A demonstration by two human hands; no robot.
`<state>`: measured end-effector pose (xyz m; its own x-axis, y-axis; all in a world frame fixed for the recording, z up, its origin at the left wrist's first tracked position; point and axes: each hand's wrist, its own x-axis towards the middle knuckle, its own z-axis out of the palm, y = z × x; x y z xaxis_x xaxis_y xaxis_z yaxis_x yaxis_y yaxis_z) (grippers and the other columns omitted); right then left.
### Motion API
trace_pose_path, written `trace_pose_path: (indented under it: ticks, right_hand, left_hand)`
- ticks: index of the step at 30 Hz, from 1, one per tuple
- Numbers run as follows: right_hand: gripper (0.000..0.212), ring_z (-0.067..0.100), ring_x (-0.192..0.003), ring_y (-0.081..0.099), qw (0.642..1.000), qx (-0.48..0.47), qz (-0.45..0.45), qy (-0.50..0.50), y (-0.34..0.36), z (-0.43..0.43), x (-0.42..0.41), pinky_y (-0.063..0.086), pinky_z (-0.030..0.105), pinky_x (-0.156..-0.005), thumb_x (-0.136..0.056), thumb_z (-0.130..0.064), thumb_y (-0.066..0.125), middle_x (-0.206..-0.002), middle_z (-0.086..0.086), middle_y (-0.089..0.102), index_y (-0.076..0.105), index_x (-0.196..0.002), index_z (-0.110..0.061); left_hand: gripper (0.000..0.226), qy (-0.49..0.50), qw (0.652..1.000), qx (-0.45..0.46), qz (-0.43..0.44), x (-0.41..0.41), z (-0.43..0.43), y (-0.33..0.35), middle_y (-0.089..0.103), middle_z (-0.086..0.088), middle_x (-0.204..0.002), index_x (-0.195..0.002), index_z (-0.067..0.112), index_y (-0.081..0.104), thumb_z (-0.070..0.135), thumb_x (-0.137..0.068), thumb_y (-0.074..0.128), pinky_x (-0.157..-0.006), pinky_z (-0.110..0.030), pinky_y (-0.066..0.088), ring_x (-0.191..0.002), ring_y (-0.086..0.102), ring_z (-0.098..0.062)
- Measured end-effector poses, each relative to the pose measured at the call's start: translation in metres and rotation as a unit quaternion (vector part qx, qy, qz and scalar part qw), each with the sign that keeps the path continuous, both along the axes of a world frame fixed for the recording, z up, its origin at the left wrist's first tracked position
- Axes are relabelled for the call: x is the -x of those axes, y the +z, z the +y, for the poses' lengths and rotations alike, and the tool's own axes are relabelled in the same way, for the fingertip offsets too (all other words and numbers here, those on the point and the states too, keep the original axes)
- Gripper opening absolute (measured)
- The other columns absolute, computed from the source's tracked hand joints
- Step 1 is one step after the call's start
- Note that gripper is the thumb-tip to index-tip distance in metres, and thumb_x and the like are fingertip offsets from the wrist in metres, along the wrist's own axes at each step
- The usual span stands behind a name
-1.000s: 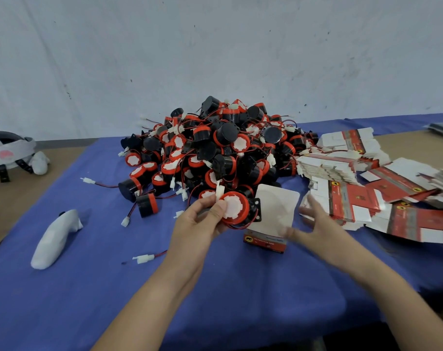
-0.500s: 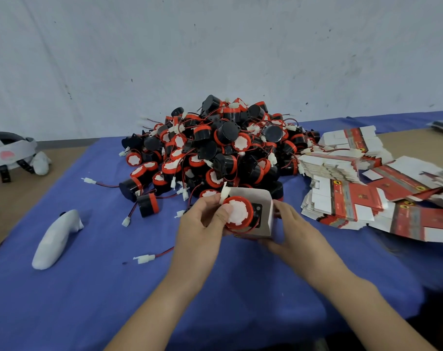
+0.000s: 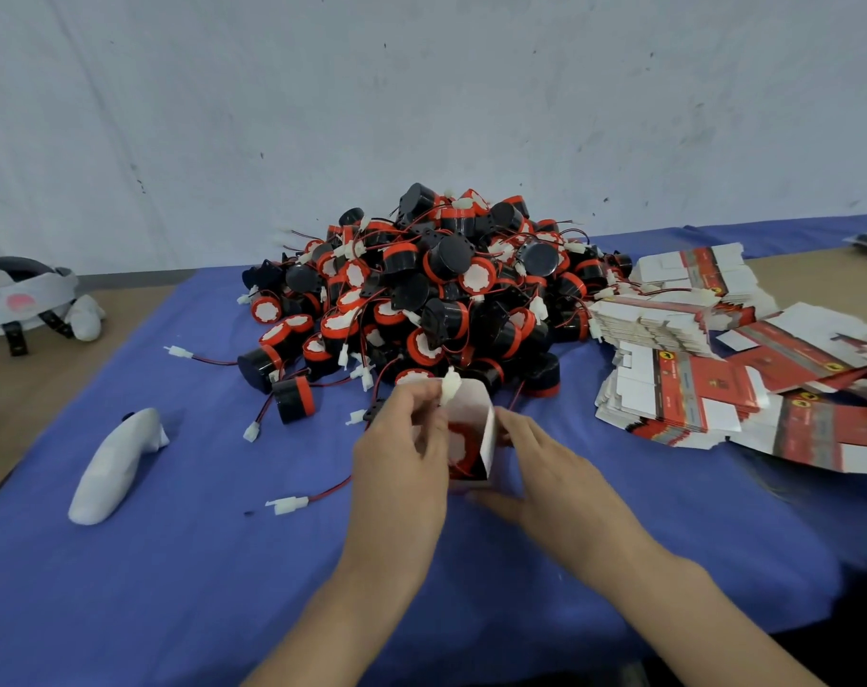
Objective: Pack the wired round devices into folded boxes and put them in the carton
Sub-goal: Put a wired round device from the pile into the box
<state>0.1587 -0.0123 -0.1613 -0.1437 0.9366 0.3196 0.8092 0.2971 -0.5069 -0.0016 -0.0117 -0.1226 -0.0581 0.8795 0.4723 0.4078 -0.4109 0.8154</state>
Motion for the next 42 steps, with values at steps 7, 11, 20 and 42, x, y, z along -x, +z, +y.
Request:
trace_pose_path:
  ticks: [7, 11, 20, 42]
  right_hand:
    - [0.065, -0.005, -0.111, 0.056, 0.996, 0.058, 0.060, 0.015, -0.009, 0.003, -0.004, 0.046, 0.013, -0.083, -0.083, -0.047, 0.078, -0.117, -0.035, 0.054, 0.039, -0.135, -0.046]
    - [0.064, -0.017, -0.104, 0.054, 0.993, 0.080, 0.089, 0.021, -0.011, 0.006, -0.010, 0.046, 0.010, -0.081, -0.082, -0.049, 0.078, -0.110, -0.050, 0.050, 0.033, -0.124, -0.062]
    - [0.058, -0.020, -0.101, 0.058, 0.955, 0.157, 0.252, 0.028, -0.007, 0.010, -0.004, 0.045, 0.001, -0.076, -0.072, -0.076, 0.066, -0.108, -0.045, 0.058, 0.037, -0.120, -0.060]
    - [0.013, 0.017, -0.106, 0.061, 0.950, 0.200, 0.235, -0.051, -0.009, 0.026, 0.006, 0.052, 0.042, -0.096, -0.102, -0.039, 0.048, -0.114, -0.003, 0.066, 0.053, -0.111, -0.031]
  left_hand:
    - [0.018, -0.014, 0.994, 0.034, 0.101, 0.008, 0.006, -0.008, 0.061, 0.027, -0.088, -0.104, 0.037, 0.049, 0.021, -0.100, 0.056, -0.073, -0.009, 0.048, -0.089, 0.057, 0.018]
    - [0.011, -0.043, 0.984, 0.017, 0.172, 0.020, 0.008, -0.011, 0.064, 0.021, -0.097, -0.104, 0.042, 0.047, 0.034, -0.101, 0.054, -0.078, -0.025, 0.052, -0.097, 0.059, 0.001]
    - [0.014, 0.015, 0.940, -0.118, 0.319, 0.025, 0.010, -0.008, 0.059, 0.018, -0.090, -0.102, 0.029, 0.055, 0.022, -0.096, 0.065, -0.082, -0.027, 0.040, -0.094, 0.042, -0.005]
    - [0.021, 0.019, 0.902, -0.095, 0.420, 0.024, 0.010, -0.016, 0.066, 0.008, -0.094, -0.109, 0.020, 0.063, 0.011, -0.090, 0.068, -0.091, -0.032, 0.039, -0.099, 0.057, -0.019]
